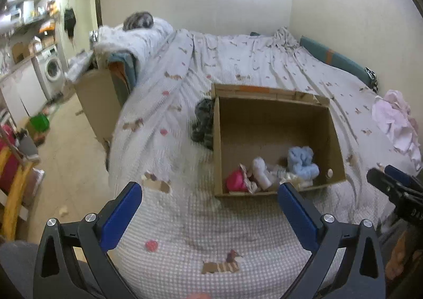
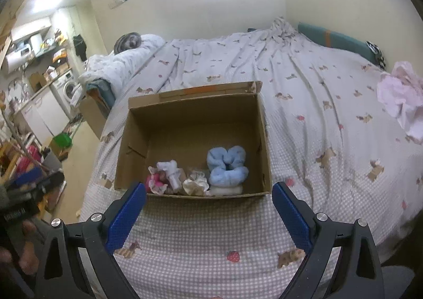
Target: Organize soft objects
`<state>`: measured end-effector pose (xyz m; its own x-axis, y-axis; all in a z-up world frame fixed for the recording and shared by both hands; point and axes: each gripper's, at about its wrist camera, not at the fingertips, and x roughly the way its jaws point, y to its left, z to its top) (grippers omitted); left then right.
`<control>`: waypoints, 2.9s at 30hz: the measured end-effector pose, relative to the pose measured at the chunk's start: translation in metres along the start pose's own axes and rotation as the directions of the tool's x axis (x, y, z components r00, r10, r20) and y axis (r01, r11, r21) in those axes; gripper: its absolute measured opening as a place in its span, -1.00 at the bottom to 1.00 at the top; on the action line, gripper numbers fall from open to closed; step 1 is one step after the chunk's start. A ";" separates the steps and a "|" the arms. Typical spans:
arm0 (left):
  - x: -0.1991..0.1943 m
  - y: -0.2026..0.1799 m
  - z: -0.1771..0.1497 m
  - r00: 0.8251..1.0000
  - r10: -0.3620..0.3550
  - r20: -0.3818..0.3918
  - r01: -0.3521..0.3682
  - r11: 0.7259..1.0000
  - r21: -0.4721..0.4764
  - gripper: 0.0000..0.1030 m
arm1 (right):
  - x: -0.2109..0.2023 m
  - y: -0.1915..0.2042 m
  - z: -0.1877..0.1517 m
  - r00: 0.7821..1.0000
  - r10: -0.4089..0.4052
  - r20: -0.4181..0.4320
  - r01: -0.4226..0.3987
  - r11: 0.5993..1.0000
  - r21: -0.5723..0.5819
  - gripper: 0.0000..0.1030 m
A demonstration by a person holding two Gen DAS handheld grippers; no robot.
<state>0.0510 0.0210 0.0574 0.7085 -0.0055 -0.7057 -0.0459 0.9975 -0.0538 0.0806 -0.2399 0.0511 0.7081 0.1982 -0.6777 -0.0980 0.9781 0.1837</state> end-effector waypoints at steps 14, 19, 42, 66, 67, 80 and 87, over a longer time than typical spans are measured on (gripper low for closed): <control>0.000 -0.005 -0.005 0.999 -0.006 0.032 0.006 1.000 -0.001 0.99 | 0.007 0.010 -0.010 1.000 -0.024 0.002 0.024 0.999 -0.025 0.98; 0.001 -0.016 -0.008 0.999 -0.025 0.024 0.024 0.999 0.036 0.99 | 0.008 0.012 -0.011 1.000 -0.031 0.005 0.031 0.999 -0.037 0.98; 0.002 -0.019 -0.009 0.999 -0.049 0.019 0.049 0.998 0.041 0.99 | 0.013 0.017 -0.014 1.000 -0.027 -0.012 0.026 0.998 -0.051 1.00; 0.005 -0.020 -0.012 0.999 -0.051 0.012 0.051 0.998 0.032 0.99 | 0.013 0.016 -0.015 1.000 -0.026 -0.011 0.025 0.998 -0.055 1.00; 0.005 -0.020 -0.012 0.999 -0.052 0.012 0.052 0.998 0.032 0.99 | 0.013 0.016 -0.015 1.000 -0.027 -0.012 0.026 0.998 -0.056 1.00; 0.009 -0.013 -0.012 0.999 -0.050 -0.003 0.050 0.998 0.026 0.99 | 0.012 0.017 -0.013 0.999 -0.031 -0.018 0.030 0.998 -0.058 1.00; 0.009 -0.013 -0.014 0.998 -0.066 -0.004 0.066 0.997 0.033 0.99 | 0.012 0.017 -0.013 0.999 -0.032 -0.017 0.031 0.998 -0.056 1.00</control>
<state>0.0481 0.0071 0.0425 0.7071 -0.0713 -0.7035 0.0244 0.9968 -0.0765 0.0786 -0.2197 0.0366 0.6985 0.1681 -0.6955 -0.1149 0.9857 0.1229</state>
